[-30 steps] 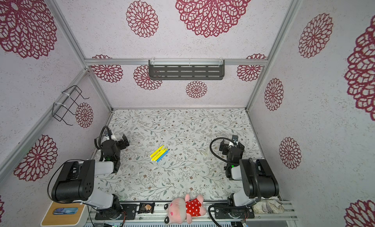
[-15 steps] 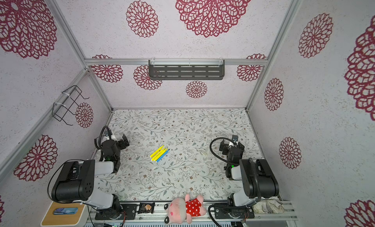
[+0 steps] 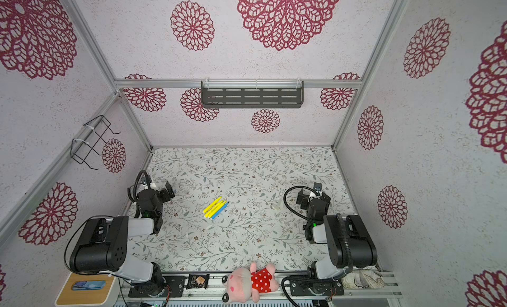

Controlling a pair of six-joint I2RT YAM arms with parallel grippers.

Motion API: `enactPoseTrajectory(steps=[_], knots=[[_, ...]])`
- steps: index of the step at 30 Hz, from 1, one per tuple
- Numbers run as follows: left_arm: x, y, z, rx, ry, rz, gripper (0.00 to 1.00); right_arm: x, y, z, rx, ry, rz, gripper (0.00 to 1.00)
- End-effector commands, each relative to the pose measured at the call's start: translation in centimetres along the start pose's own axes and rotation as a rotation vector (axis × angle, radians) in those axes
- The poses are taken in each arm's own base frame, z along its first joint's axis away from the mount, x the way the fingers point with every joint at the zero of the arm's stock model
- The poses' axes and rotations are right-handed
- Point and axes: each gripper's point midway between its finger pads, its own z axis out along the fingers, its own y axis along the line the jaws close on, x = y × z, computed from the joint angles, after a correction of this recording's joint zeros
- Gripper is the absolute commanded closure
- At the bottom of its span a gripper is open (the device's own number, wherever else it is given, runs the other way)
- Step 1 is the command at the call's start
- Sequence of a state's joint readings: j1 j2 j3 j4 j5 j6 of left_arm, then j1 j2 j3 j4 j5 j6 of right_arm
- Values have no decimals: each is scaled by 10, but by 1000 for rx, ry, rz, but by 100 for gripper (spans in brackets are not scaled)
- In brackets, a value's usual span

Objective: Insert pens into pen caps
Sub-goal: Move the pen to the center of the table.

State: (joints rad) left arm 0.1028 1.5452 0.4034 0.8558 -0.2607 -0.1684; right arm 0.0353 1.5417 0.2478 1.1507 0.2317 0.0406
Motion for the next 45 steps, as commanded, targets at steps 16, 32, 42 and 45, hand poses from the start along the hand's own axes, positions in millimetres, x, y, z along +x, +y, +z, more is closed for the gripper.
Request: enactPoseTrajectory(steps=[16, 32, 42, 45], knots=[[-11, 2, 3, -10, -34, 4, 1, -20, -9, -3, 48, -82, 23, 1], [-75, 0, -27, -181, 71, -11, 1, -118, 24, -72, -231, -214, 483, 1], [-83, -114, -81, 313, 393, -101, 0, -160, 94, -60, -497, 174, 475, 1], [-56, -160, -107, 414, 462, 15, 3, -165, 111, -65, -586, 216, 468, 1]])
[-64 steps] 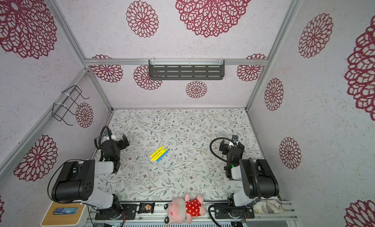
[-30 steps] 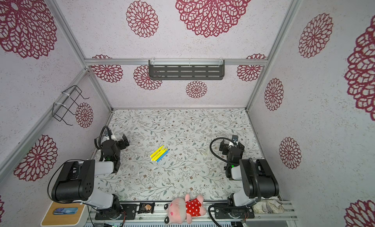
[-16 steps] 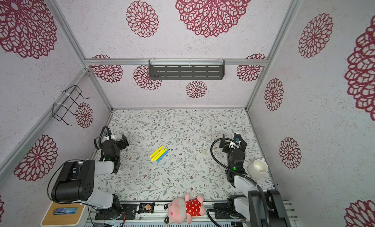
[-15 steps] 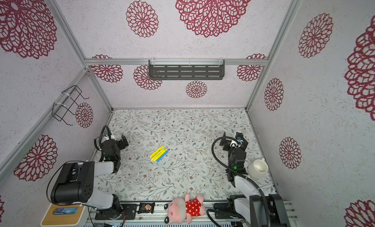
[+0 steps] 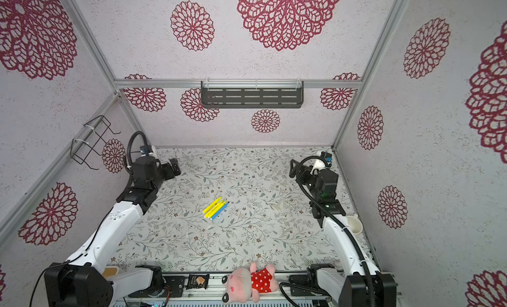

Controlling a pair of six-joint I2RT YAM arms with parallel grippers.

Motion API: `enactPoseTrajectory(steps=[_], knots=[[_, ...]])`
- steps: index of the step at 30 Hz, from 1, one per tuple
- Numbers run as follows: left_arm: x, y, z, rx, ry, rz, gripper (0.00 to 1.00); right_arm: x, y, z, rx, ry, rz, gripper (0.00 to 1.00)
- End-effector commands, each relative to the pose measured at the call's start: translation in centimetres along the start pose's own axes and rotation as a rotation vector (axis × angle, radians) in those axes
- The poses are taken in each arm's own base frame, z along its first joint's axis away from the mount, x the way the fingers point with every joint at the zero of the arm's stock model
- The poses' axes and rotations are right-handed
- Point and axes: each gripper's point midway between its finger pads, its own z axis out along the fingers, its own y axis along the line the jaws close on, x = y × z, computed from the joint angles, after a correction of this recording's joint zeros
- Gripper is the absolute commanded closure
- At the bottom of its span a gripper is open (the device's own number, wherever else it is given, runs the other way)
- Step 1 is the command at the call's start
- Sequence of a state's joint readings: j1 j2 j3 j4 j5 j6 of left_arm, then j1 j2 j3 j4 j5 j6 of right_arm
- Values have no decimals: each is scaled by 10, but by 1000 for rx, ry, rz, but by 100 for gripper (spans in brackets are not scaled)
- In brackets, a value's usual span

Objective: Insert pens into pen caps
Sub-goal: Move the pen to the center of the table.

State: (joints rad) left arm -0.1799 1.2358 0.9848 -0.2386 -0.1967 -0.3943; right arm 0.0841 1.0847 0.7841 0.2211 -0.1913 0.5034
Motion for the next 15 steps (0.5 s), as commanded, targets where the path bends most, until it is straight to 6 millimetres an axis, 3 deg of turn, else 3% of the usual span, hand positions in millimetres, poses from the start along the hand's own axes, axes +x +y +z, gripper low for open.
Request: enactPoseTrajectory(steps=[1, 5, 9, 11, 15], knots=[[78, -53, -6, 127, 271, 107, 3, 27, 18, -1, -93, 163, 50, 1], [120, -85, -6, 190, 425, 179, 11, 30, 18, 0, -78, 201, -8, 1], [146, -110, -10, 267, 492, 221, 23, 37, 13, 4, -37, 275, -44, 1], [154, -117, -10, 281, 519, 249, 31, 41, 10, 4, -23, 300, -54, 3], [171, -122, -4, 263, 582, 301, 34, 50, 2, 6, 6, 330, -67, 5]])
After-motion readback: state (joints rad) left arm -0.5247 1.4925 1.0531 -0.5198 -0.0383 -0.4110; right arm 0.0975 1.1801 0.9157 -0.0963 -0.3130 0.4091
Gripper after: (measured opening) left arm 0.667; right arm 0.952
